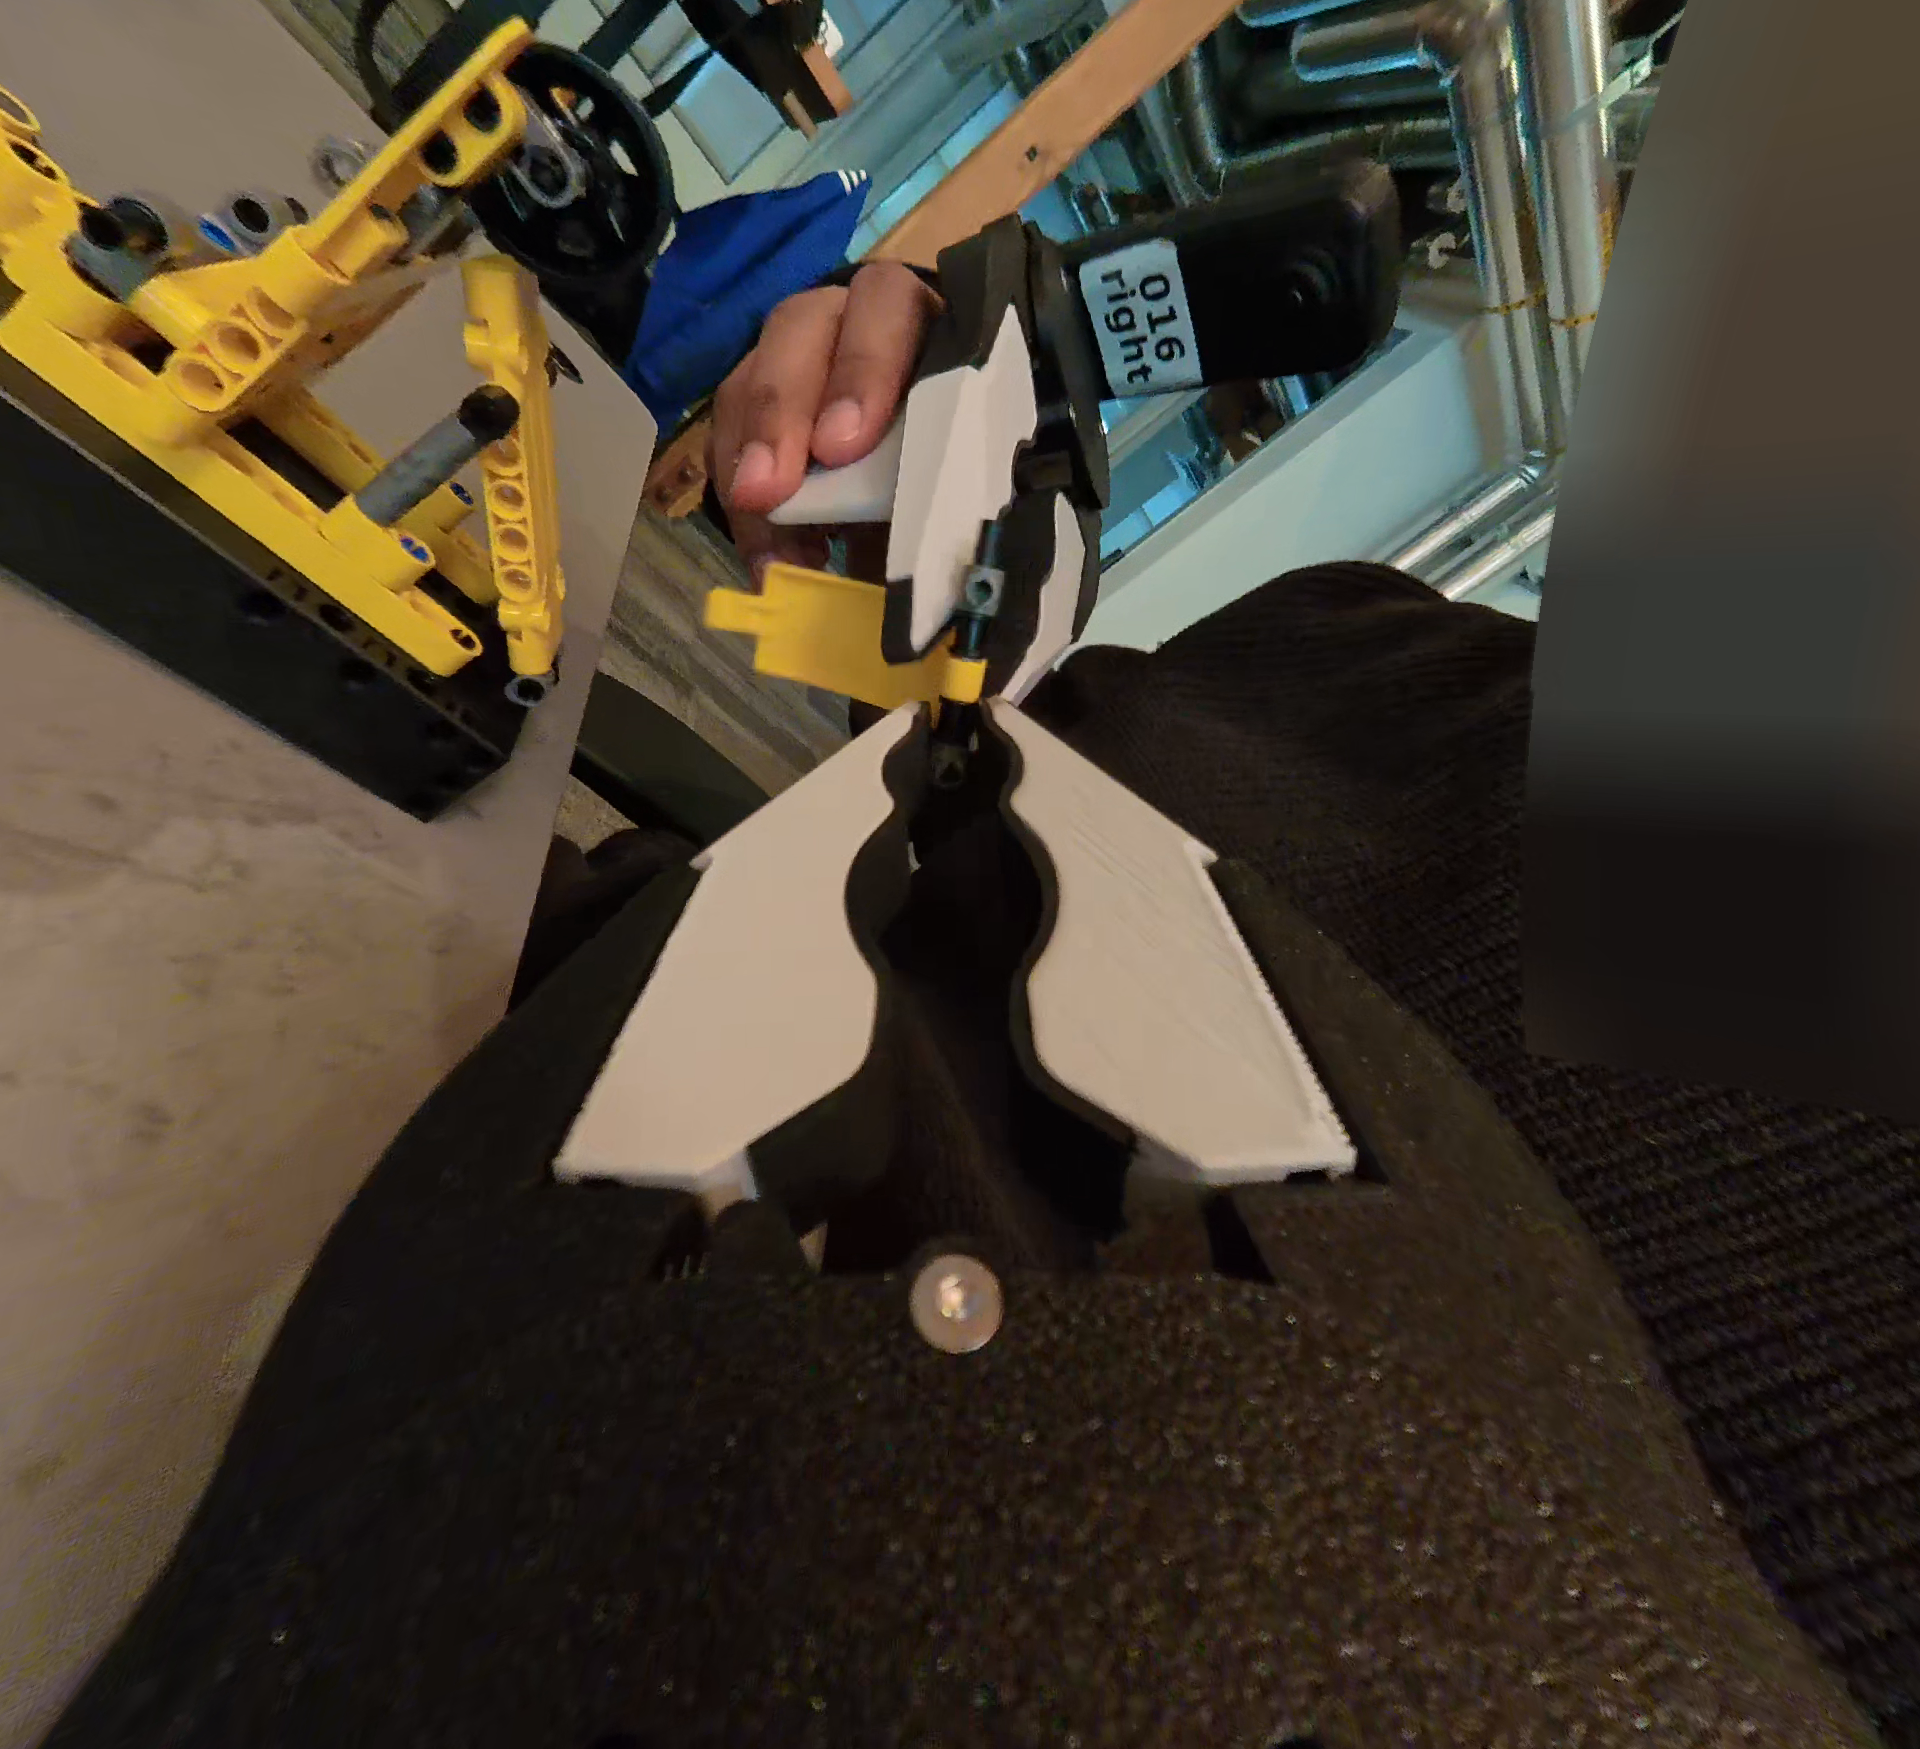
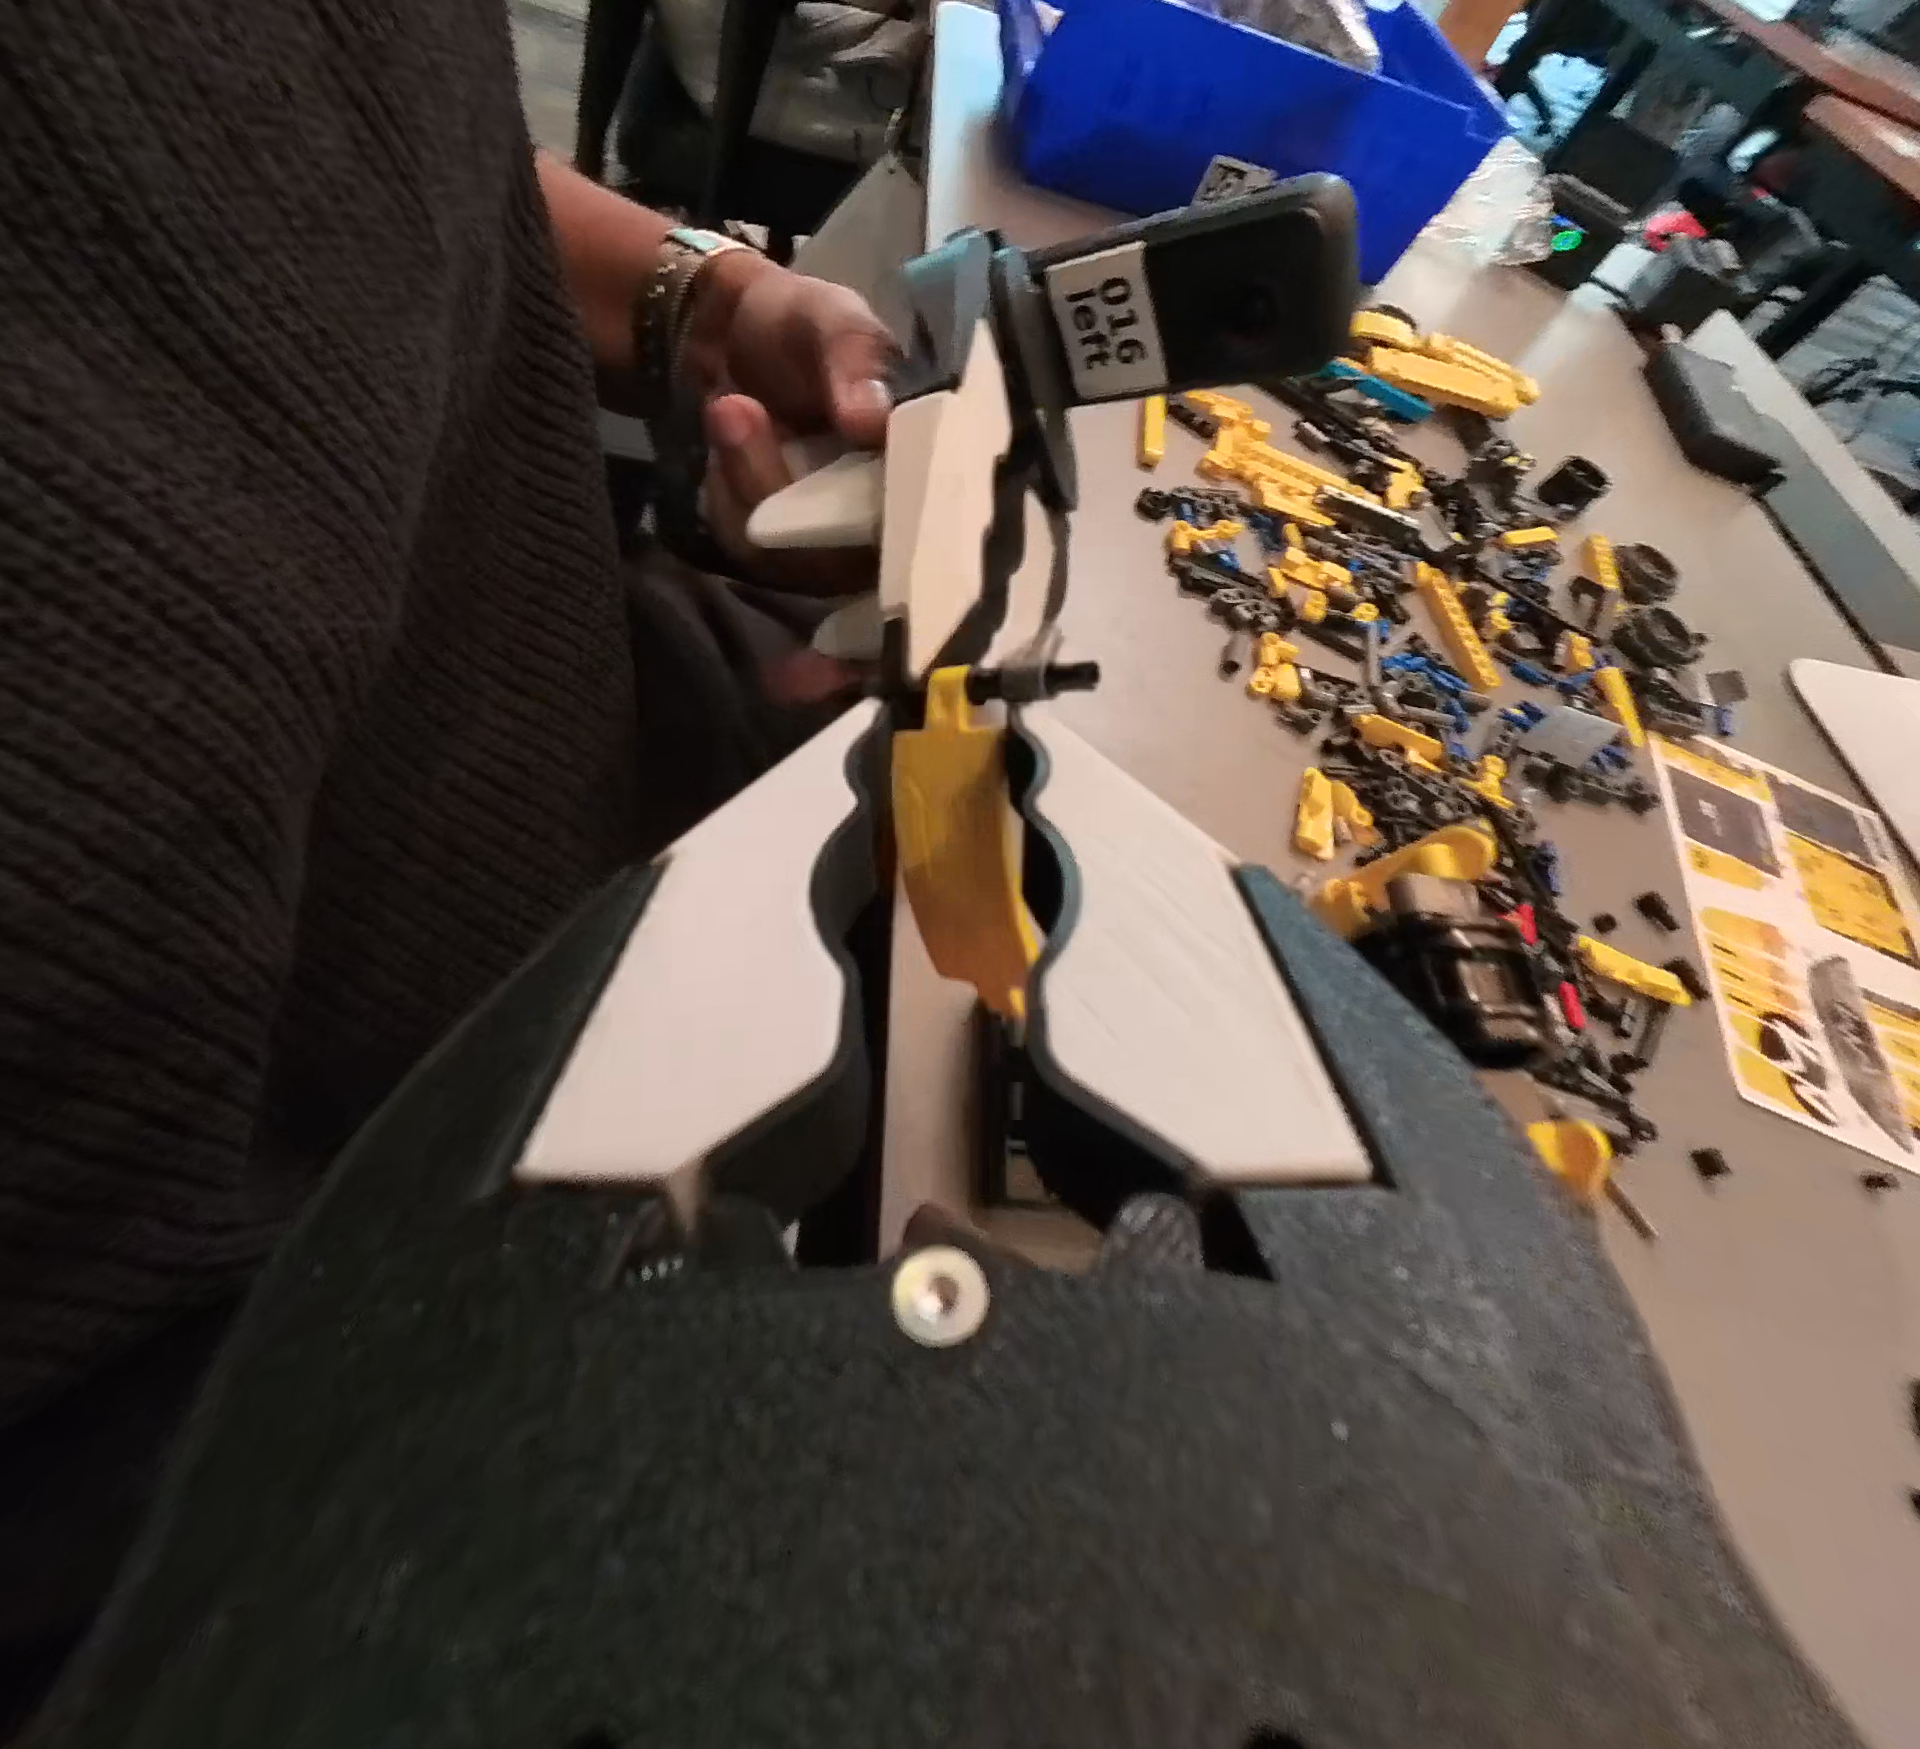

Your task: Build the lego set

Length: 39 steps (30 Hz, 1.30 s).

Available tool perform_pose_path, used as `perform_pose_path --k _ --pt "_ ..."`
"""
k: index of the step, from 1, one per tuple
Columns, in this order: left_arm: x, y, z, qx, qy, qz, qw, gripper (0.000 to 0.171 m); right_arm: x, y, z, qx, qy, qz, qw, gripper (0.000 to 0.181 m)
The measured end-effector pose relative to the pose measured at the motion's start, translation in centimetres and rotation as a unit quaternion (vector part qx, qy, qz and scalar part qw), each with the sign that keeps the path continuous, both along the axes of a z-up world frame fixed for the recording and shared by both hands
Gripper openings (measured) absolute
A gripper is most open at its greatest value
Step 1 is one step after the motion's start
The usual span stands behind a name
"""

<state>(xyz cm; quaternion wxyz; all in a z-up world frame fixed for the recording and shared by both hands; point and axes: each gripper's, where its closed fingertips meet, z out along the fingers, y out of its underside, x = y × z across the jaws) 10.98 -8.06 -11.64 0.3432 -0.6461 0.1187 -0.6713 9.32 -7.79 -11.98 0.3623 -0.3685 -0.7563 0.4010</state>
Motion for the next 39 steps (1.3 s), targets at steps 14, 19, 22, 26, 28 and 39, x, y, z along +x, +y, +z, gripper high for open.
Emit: perform_pose_path --k 14,19,22,26,28,39 --pt "-2.1 1.9 1.6 -0.062 -0.134 0.050 0.988 0.006 -1.5 1.8 1.2 0.143 0.177 -0.119 0.967 0.075" --pt "-0.8 0.6 2.1 -0.057 -0.132 0.008 0.990 0.005 -1.3 0.9 2.4 0.025 0.182 -0.067 0.981 0.074" --pt "0.1 0.0 2.3 -0.053 -0.128 -0.011 0.990 0.006 -1.2 0.5 2.5 0.007 0.179 -0.048 0.983 0.065" --pt "0.1 0.1 2.3 -0.054 -0.134 -0.014 0.989 0.005 -1.2 0.3 2.3 0.006 0.172 -0.041 0.984 0.058" --pt "0.1 0.2 2.3 -0.050 -0.128 -0.011 0.990 0.006 -1.2 0.4 2.3 0.011 0.167 -0.042 0.985 0.058" --pt "-2.3 1.1 2.5 -0.001 -0.090 0.059 0.994 0.027 -0.8 1.9 2.9 -0.044 0.155 -0.080 0.984 0.058"
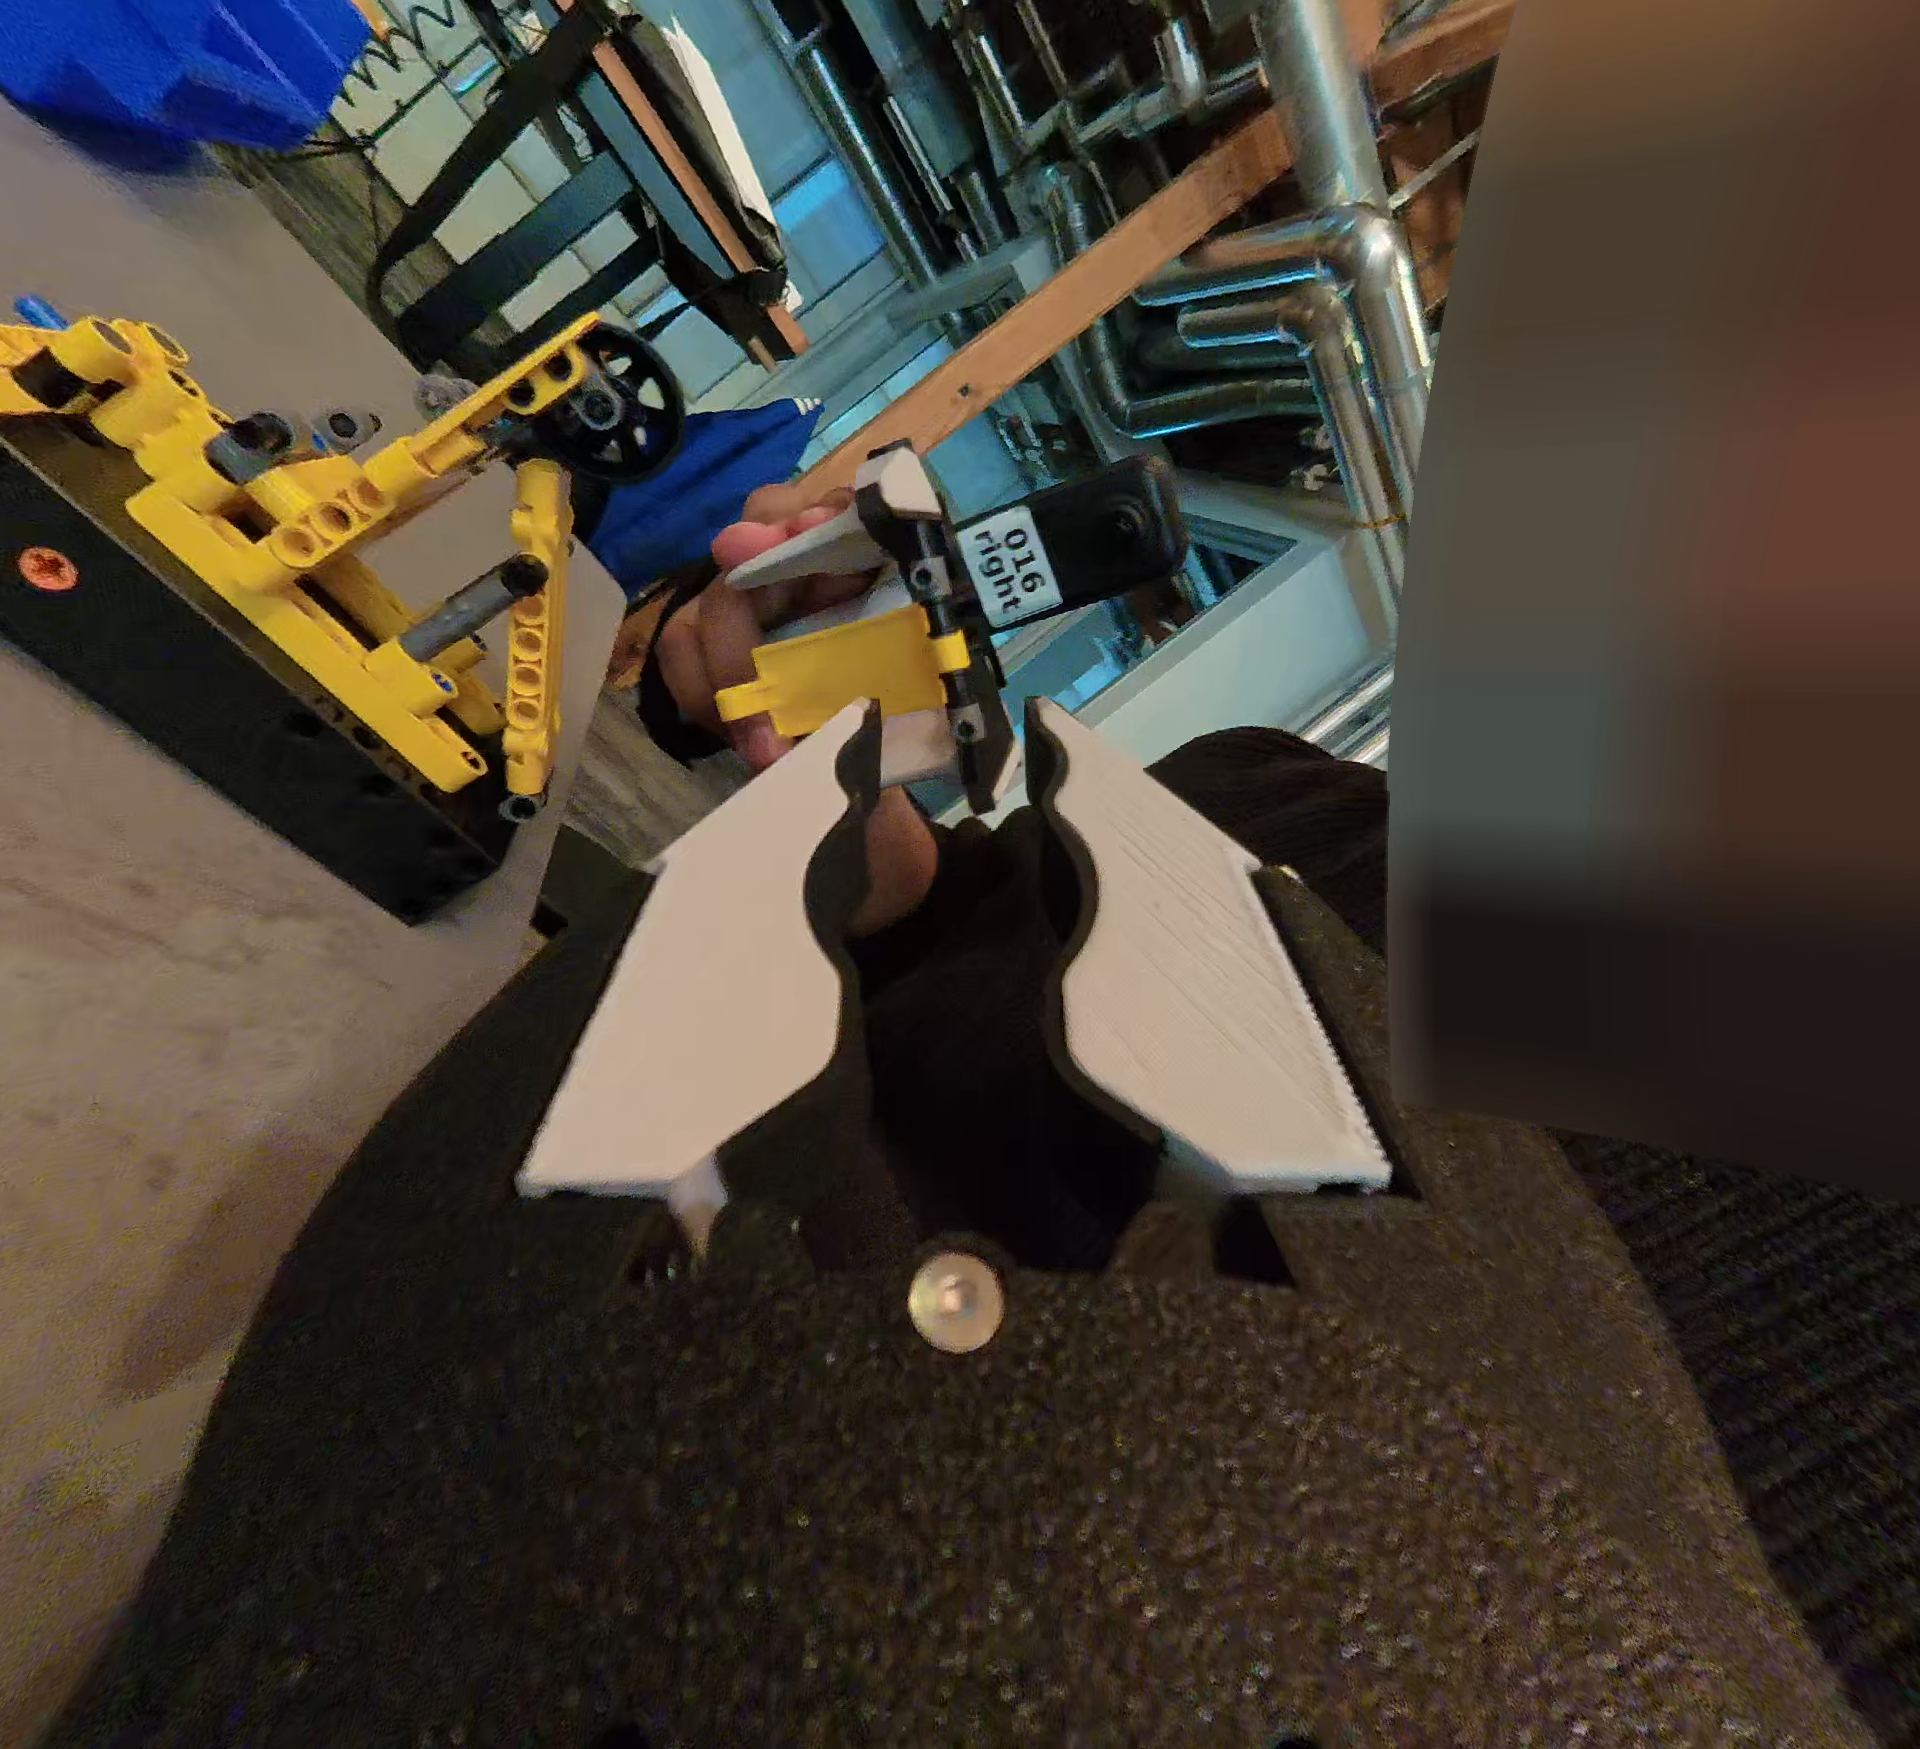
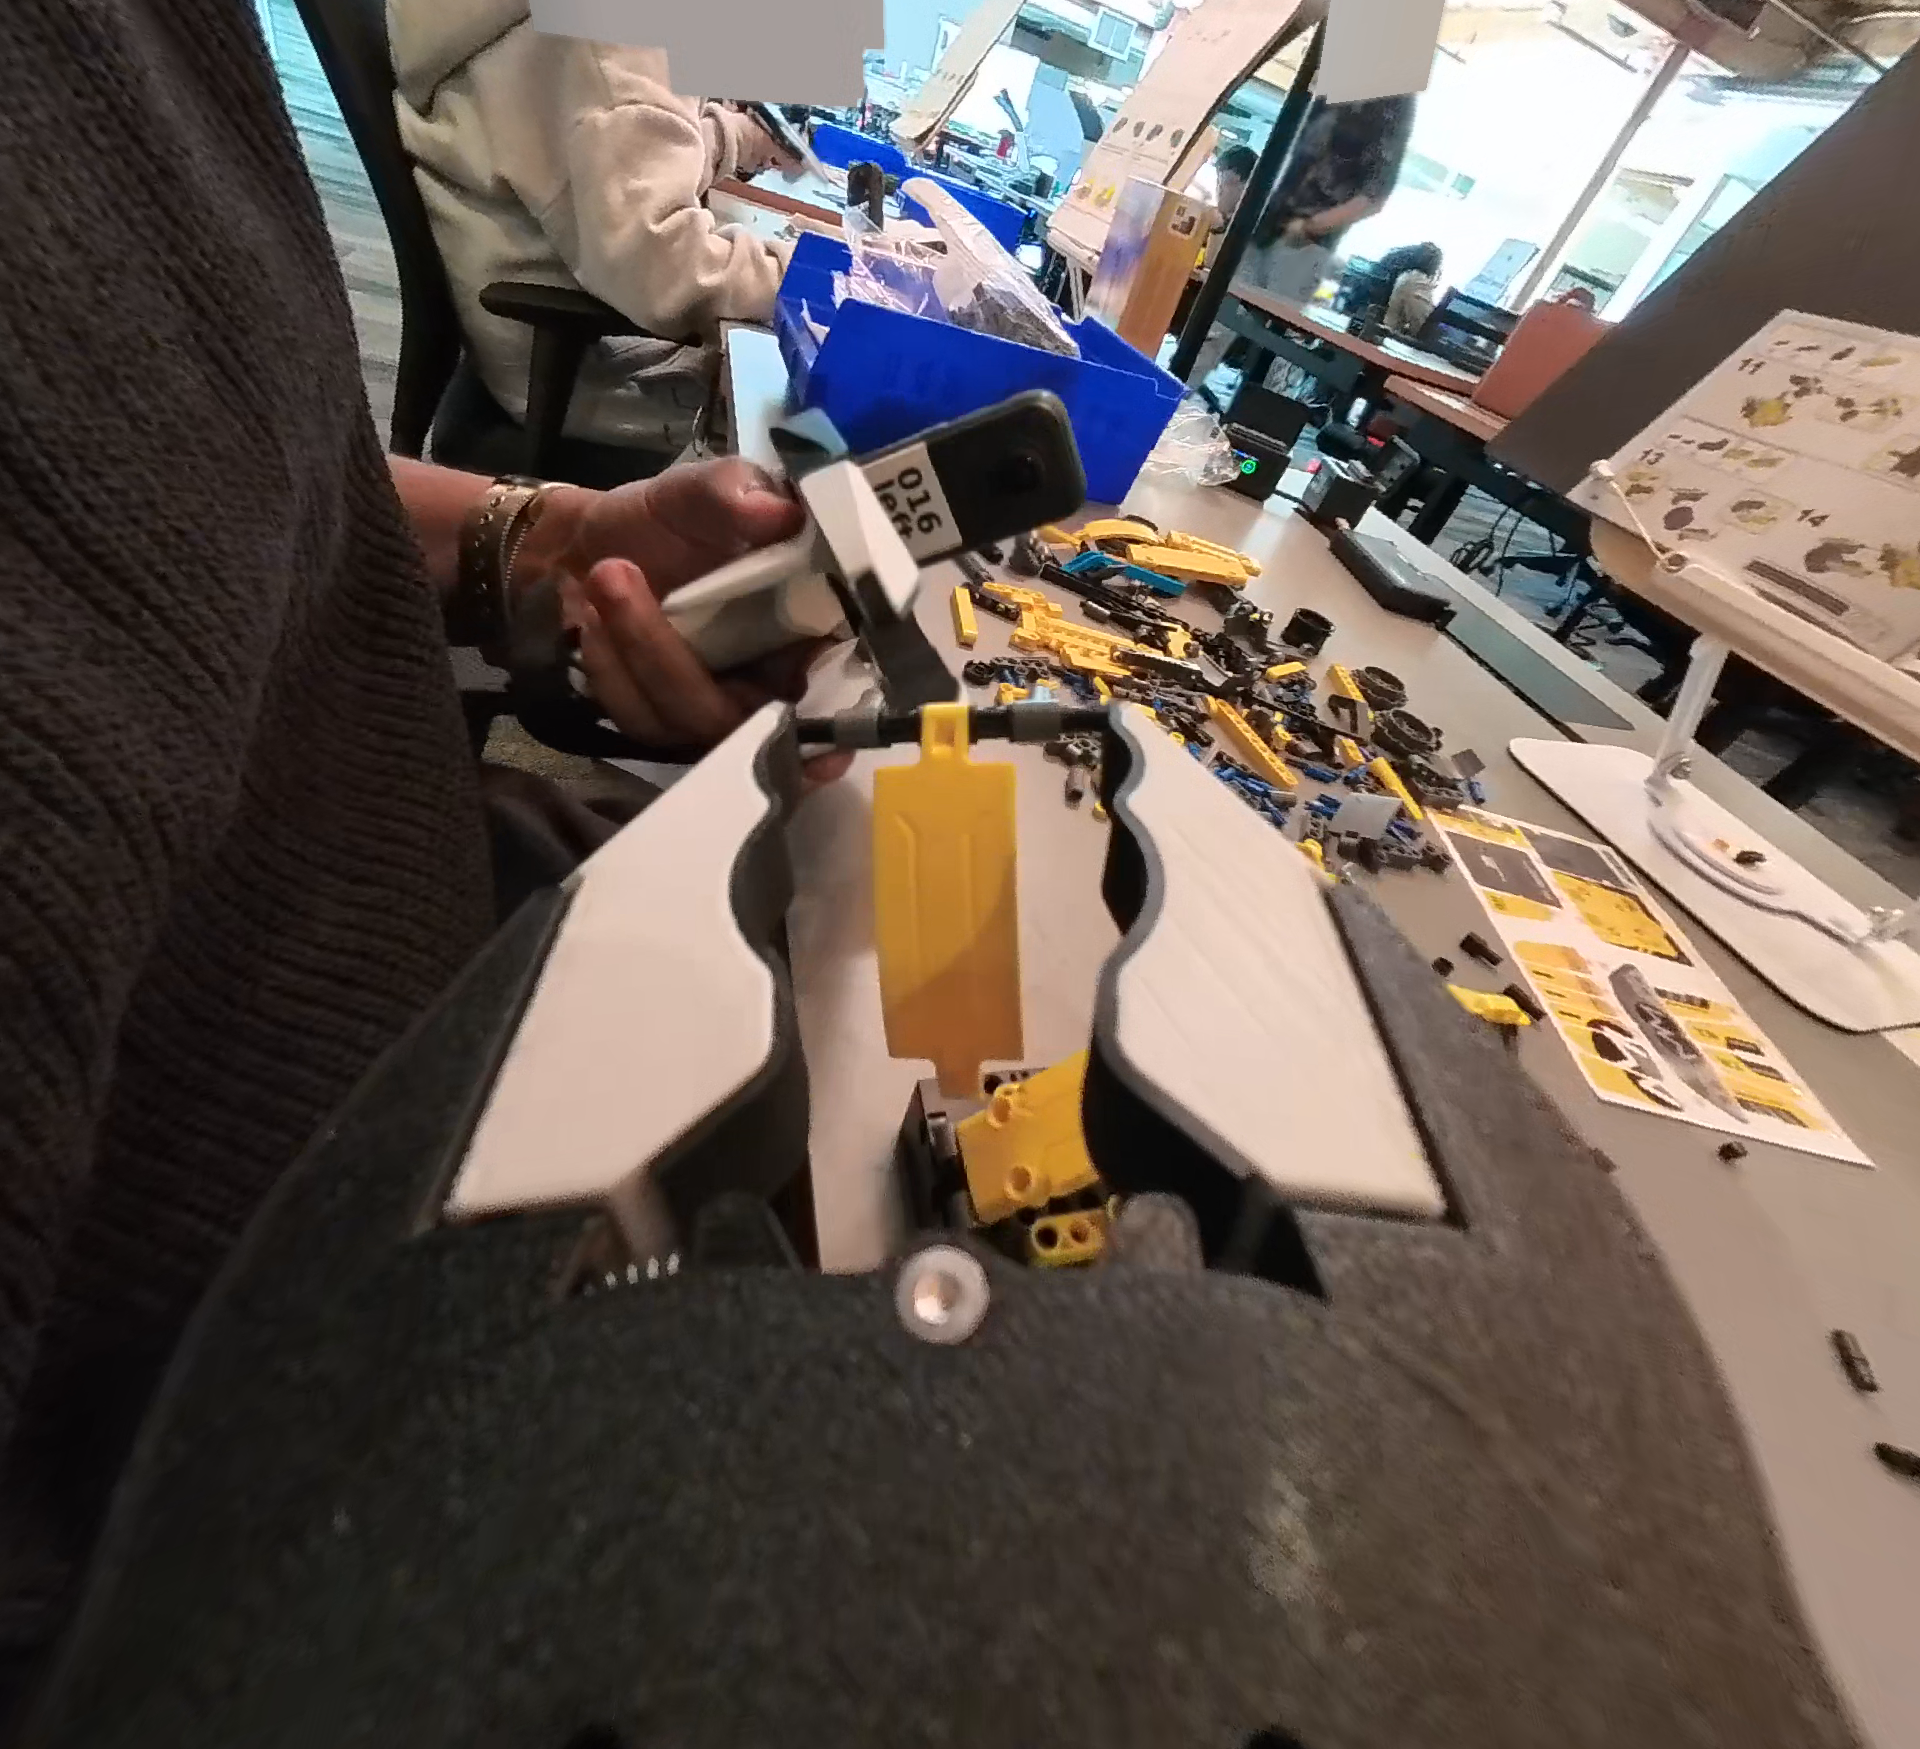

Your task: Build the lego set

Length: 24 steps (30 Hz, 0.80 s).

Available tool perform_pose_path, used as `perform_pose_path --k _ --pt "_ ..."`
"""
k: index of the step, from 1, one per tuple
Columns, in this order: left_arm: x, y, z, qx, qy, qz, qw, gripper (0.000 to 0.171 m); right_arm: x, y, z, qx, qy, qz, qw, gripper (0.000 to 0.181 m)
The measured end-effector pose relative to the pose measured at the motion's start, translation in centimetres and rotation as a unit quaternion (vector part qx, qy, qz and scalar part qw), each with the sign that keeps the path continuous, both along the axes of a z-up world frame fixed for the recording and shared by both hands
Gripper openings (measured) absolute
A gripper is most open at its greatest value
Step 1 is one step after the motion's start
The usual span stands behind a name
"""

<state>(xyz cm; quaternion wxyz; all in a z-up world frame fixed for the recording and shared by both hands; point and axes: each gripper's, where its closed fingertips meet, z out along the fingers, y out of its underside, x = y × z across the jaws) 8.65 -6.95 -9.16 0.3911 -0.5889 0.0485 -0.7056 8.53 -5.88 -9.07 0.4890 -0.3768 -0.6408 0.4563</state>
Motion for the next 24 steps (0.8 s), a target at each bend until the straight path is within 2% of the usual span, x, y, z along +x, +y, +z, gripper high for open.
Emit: perform_pose_path --k 3,6,8,11,14,16,18,22,24 --pt "-0.5 1.0 -1.0 0.000 0.047 0.042 0.998 0.027 0.4 0.5 0.5 -0.013 0.005 -0.017 1.000 0.057" --pt "-1.7 2.7 -2.5 0.016 0.144 0.113 0.983 0.027 1.1 1.2 0.5 -0.039 -0.010 -0.037 0.998 0.057" --pt "-2.9 4.3 -3.5 0.032 0.223 0.170 0.959 0.027 1.6 1.1 -0.4 -0.062 -0.044 -0.042 0.996 0.057" --pt "-5.0 7.1 -4.4 0.047 0.313 0.243 0.917 0.027 1.8 -0.2 -3.5 -0.070 -0.122 -0.044 0.989 0.057" --pt "-5.5 9.5 -4.7 0.026 0.344 0.251 0.905 0.027 1.5 -1.8 -6.4 -0.070 -0.173 -0.043 0.981 0.058" --pt "-4.9 10.9 -5.3 -0.006 0.364 0.233 0.902 0.027 1.2 -1.8 -7.5 -0.076 -0.196 -0.053 0.976 0.059" --pt "-4.3 12.1 -5.3 -0.004 0.375 0.221 0.900 0.027 0.9 -1.6 -8.3 -0.097 -0.216 -0.054 0.970 0.059" --pt "-5.9 15.2 -7.8 -0.007 0.460 0.259 0.849 0.027 0.7 -0.5 -9.6 -0.113 -0.254 -0.070 0.958 0.058" --pt "-5.6 15.6 -8.5 -0.027 0.464 0.242 0.851 0.027 1.1 0.4 -10.2 -0.086 -0.276 -0.089 0.953 0.059"
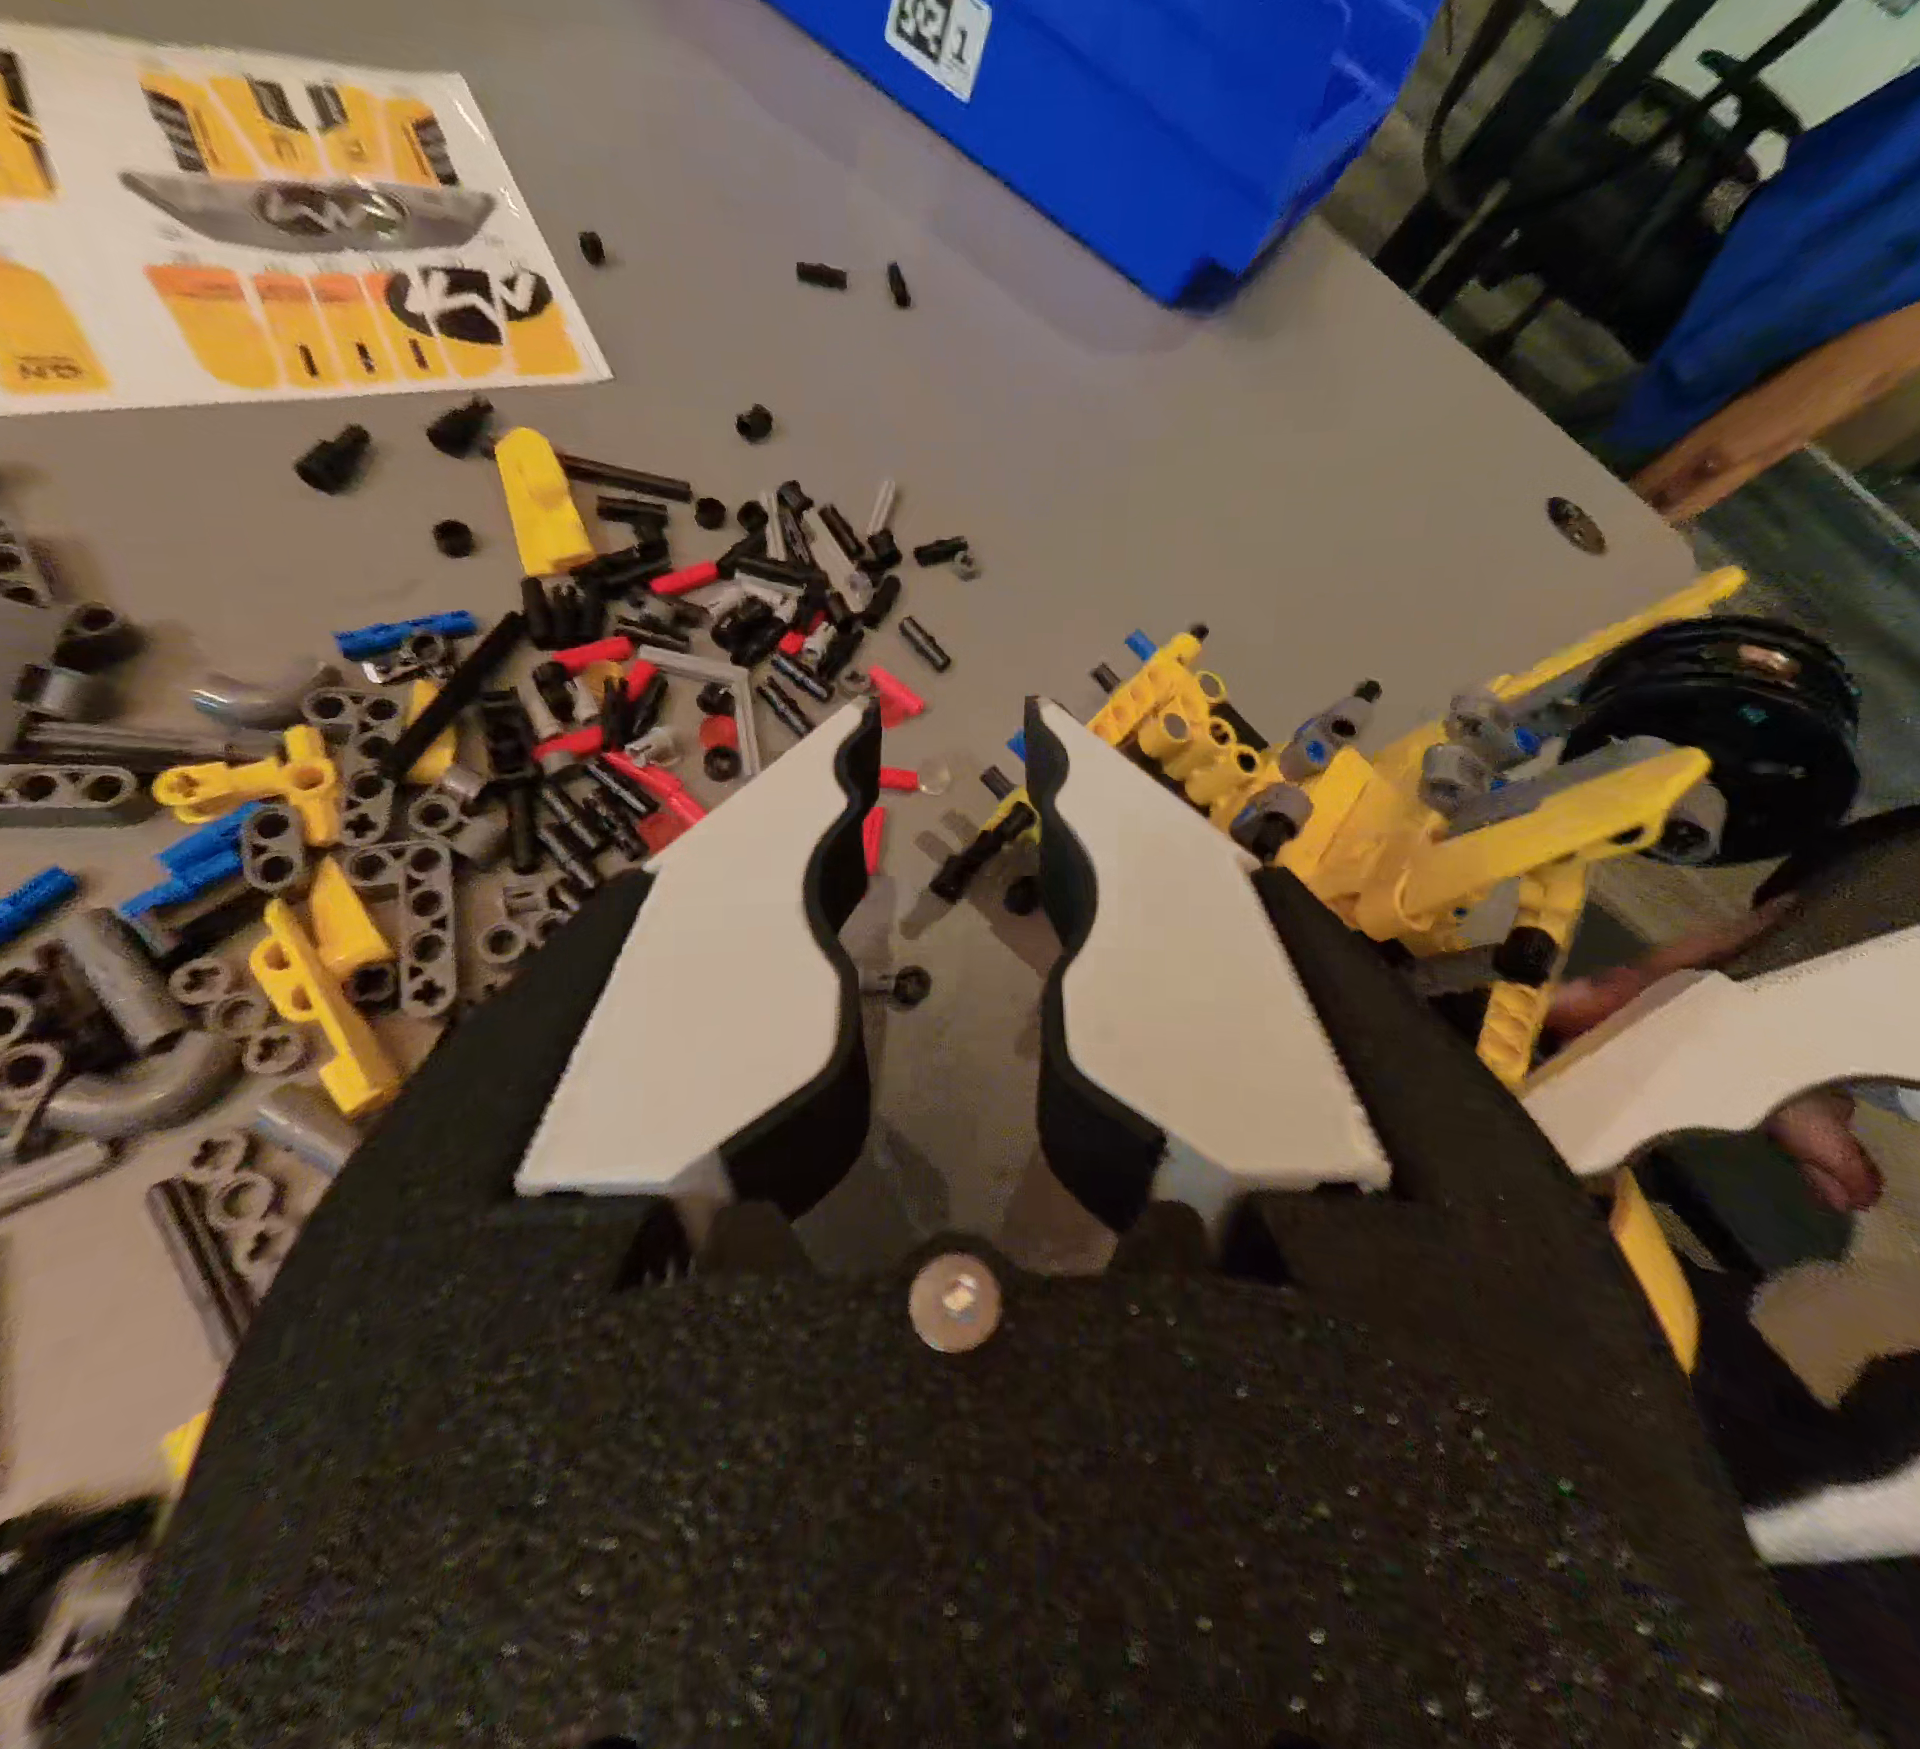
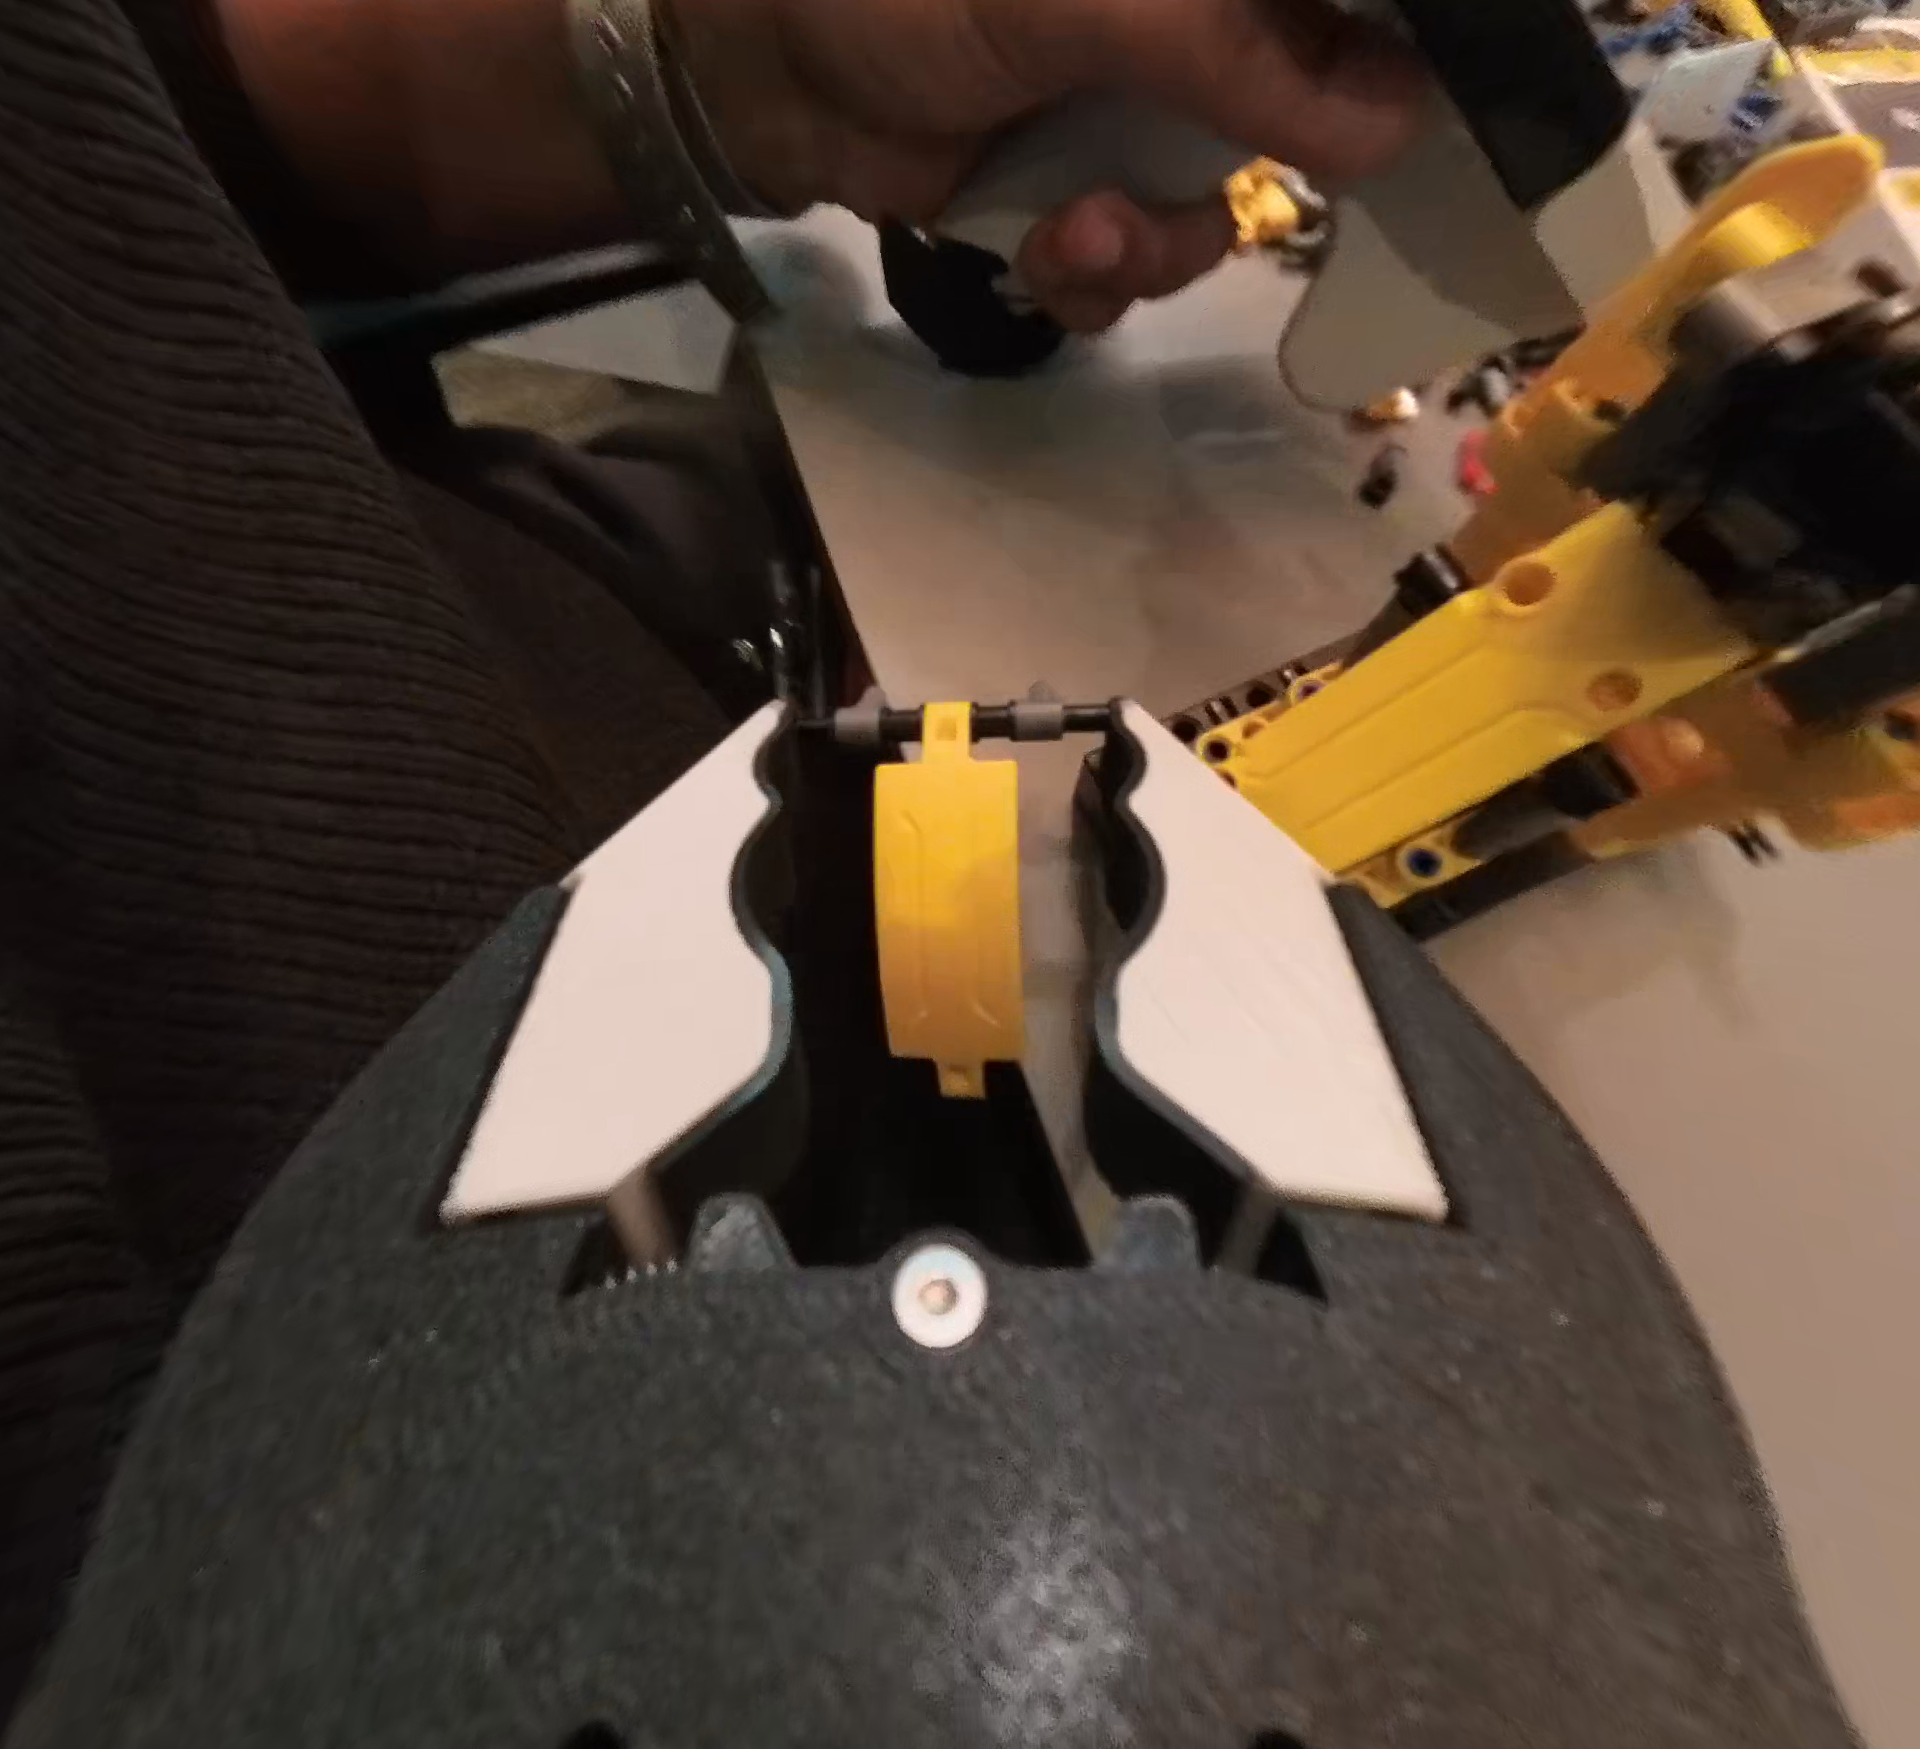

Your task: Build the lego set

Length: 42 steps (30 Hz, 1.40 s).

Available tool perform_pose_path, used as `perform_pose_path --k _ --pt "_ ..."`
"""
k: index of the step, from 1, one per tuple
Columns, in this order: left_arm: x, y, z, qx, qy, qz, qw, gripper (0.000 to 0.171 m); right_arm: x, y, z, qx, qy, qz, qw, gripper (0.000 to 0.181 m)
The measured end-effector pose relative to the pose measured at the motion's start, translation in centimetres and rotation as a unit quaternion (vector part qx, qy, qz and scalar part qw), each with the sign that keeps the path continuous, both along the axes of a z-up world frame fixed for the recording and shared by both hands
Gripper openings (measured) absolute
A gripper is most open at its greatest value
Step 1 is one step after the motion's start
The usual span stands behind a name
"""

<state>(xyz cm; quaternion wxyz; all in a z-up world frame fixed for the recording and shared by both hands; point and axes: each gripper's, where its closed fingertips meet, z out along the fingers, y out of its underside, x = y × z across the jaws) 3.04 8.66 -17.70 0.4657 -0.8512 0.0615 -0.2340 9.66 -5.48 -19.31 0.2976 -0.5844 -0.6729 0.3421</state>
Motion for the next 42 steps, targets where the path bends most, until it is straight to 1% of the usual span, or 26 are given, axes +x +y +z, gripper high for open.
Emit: perform_pose_path --k 3,5,8,10,11,13,15,17,19,20,21,23,25,26,27,30,31,32,33,36,39,40,42 --pt "0.5 0.0 -0.2 -0.016 -0.017 -0.013 1.000 0.027 1.5 2.2 -0.4 0.036 -0.035 -0.024 0.998 0.059" --pt "1.0 -0.4 -0.5 -0.027 -0.024 -0.029 0.999 0.026 2.9 4.6 -0.5 0.046 -0.051 -0.058 0.996 0.059" --pt "3.3 -1.7 -0.7 -0.044 -0.040 -0.088 0.994 0.025 5.6 9.3 -0.9 0.063 -0.077 -0.117 0.988 0.059" --pt "4.9 -2.7 -1.4 -0.046 0.002 -0.125 0.991 0.024 7.7 11.6 -0.8 0.042 -0.080 -0.136 0.987 0.059" --pt "5.3 -2.9 -1.4 -0.036 0.033 -0.126 0.991 0.025 8.6 12.4 -0.3 0.015 -0.071 -0.148 0.986 0.059" --pt "5.0 -2.4 -0.7 0.004 0.073 -0.098 0.992 0.025 9.6 12.9 2.3 -0.032 -0.031 -0.156 0.987 0.059" --pt "4.7 -2.3 0.5 0.037 0.069 -0.083 0.994 0.025 10.0 13.1 5.2 -0.024 -0.007 -0.149 0.988 0.059" --pt "4.4 -2.5 2.2 0.066 0.021 -0.070 0.995 0.025 9.5 12.7 7.3 0.021 -0.008 -0.126 0.992 0.059" --pt "4.6 -3.2 4.5 0.096 -0.069 -0.080 0.990 0.025 7.7 11.3 9.0 0.059 -0.002 -0.081 0.995 0.058" --pt "5.1 -3.9 5.5 0.102 -0.129 -0.095 0.982 0.025 6.5 10.3 9.7 0.076 0.009 -0.055 0.996 0.058" --pt "5.8 -4.9 6.5 0.097 -0.193 -0.123 0.969 0.025 5.3 9.3 10.0 0.092 0.020 -0.030 0.995 0.058" --pt "7.2 -6.7 7.9 0.062 -0.308 -0.184 0.932 0.026 3.2 7.9 10.1 0.129 0.035 0.003 0.991 0.059" --pt "7.7 -7.8 8.9 0.053 -0.382 -0.219 0.896 0.028 1.6 6.9 9.8 0.156 0.051 0.026 0.986 0.059" --pt "7.7 -8.2 9.3 0.065 -0.396 -0.225 0.888 0.029 1.0 6.3 9.8 0.156 0.061 0.039 0.985 0.059" --pt "7.9 -8.6 9.5 0.078 -0.396 -0.231 0.885 0.030 0.5 5.5 9.7 0.150 0.069 0.053 0.985 0.059" --pt "8.5 -9.1 9.1 0.072 -0.375 -0.232 0.895 0.031 -0.5 4.3 9.5 0.160 0.076 0.074 0.981 0.059" --pt "8.5 -9.3 9.2 0.072 -0.382 -0.236 0.890 0.027 -0.7 4.1 9.4 0.165 0.076 0.079 0.980 0.059" --pt "8.6 -9.6 9.5 0.069 -0.394 -0.245 0.883 0.011 -0.9 4.0 9.4 0.171 0.076 0.080 0.979 0.059" --pt "8.5 -9.6 9.6 0.064 -0.409 -0.247 0.876 0.007 -1.1 4.0 9.4 0.177 0.077 0.081 0.978 0.059" --pt "8.1 -9.6 9.7 0.039 -0.453 -0.255 0.853 0.006 -1.3 4.2 9.5 0.194 0.090 0.077 0.974 0.060" --pt "7.4 -9.2 9.6 0.021 -0.495 -0.250 0.832 0.005 -1.3 5.2 10.0 0.250 0.117 0.051 0.960 0.073" --pt "7.3 -9.1 9.6 0.018 -0.500 -0.251 0.829 0.005 -1.2 5.3 10.2 0.268 0.129 0.049 0.954 0.073" --pt "7.6 -9.2 9.3 0.015 -0.492 -0.258 0.831 0.005 -1.1 5.0 10.3 0.277 0.144 0.057 0.948 0.073"
